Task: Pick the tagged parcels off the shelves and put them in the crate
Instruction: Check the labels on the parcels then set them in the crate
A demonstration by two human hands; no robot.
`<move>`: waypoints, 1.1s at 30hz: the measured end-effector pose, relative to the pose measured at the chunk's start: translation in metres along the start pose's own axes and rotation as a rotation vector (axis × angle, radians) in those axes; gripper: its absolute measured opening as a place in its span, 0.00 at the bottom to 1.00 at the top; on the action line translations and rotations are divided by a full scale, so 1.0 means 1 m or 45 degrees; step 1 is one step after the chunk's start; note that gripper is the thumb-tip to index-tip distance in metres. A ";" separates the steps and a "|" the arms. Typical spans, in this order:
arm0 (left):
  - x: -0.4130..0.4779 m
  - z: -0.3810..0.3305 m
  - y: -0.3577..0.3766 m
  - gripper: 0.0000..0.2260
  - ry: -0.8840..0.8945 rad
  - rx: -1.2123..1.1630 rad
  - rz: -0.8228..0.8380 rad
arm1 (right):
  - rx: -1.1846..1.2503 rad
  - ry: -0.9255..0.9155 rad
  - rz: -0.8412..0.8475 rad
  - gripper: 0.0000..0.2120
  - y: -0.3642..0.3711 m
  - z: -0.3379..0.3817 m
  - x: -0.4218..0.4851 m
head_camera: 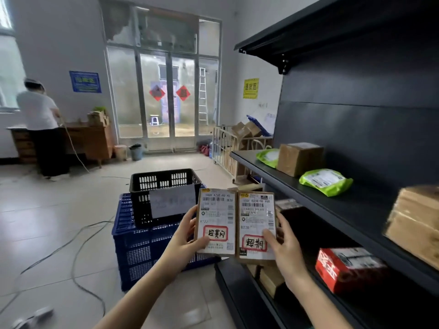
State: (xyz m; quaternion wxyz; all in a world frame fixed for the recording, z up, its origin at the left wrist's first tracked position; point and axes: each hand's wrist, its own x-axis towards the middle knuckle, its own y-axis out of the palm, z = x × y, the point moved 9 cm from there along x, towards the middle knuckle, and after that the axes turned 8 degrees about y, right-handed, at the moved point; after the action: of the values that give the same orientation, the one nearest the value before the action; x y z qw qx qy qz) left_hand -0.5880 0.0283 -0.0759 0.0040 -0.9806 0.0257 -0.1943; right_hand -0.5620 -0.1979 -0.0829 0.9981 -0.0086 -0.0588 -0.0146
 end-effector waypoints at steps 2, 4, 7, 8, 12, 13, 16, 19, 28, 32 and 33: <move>0.027 0.010 -0.007 0.32 -0.010 0.014 -0.026 | -0.004 0.002 0.018 0.25 0.008 -0.003 0.034; 0.052 0.019 -0.013 0.32 -0.016 0.007 -0.040 | 0.006 -0.003 0.036 0.25 0.017 -0.007 0.067; 0.081 0.032 -0.025 0.32 -0.031 0.004 -0.060 | 0.003 0.015 0.071 0.26 0.031 -0.016 0.108; 0.090 0.037 -0.030 0.32 -0.032 0.003 -0.073 | -0.003 0.023 0.085 0.26 0.037 -0.019 0.120; 0.121 0.057 -0.054 0.31 -0.051 -0.003 -0.119 | -0.024 0.041 0.156 0.25 0.062 -0.028 0.165; 0.128 0.062 -0.060 0.31 -0.057 -0.001 -0.130 | -0.022 0.046 0.170 0.24 0.069 -0.030 0.175; 0.149 0.080 -0.083 0.31 -0.073 0.016 -0.164 | -0.017 0.066 0.215 0.22 0.093 -0.038 0.205; 0.172 0.101 -0.111 0.32 -0.094 0.012 -0.194 | -0.044 0.085 0.245 0.22 0.122 -0.049 0.236; 0.273 0.159 -0.222 0.35 -0.132 0.001 -0.187 | -0.049 0.142 0.247 0.16 0.229 -0.071 0.344; 0.316 0.183 -0.270 0.36 -0.151 -0.003 -0.180 | -0.057 0.148 0.242 0.17 0.276 -0.079 0.389; 0.323 0.190 -0.280 0.36 -0.161 -0.009 -0.182 | -0.062 0.153 0.241 0.18 0.285 -0.081 0.399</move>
State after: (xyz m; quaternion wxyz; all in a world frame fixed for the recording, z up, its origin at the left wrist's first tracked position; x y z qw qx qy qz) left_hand -0.2035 0.2907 -0.1234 -0.0118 -0.9902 -0.0442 -0.1316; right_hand -0.1481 0.0741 -0.1209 0.9962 -0.0375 0.0027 0.0780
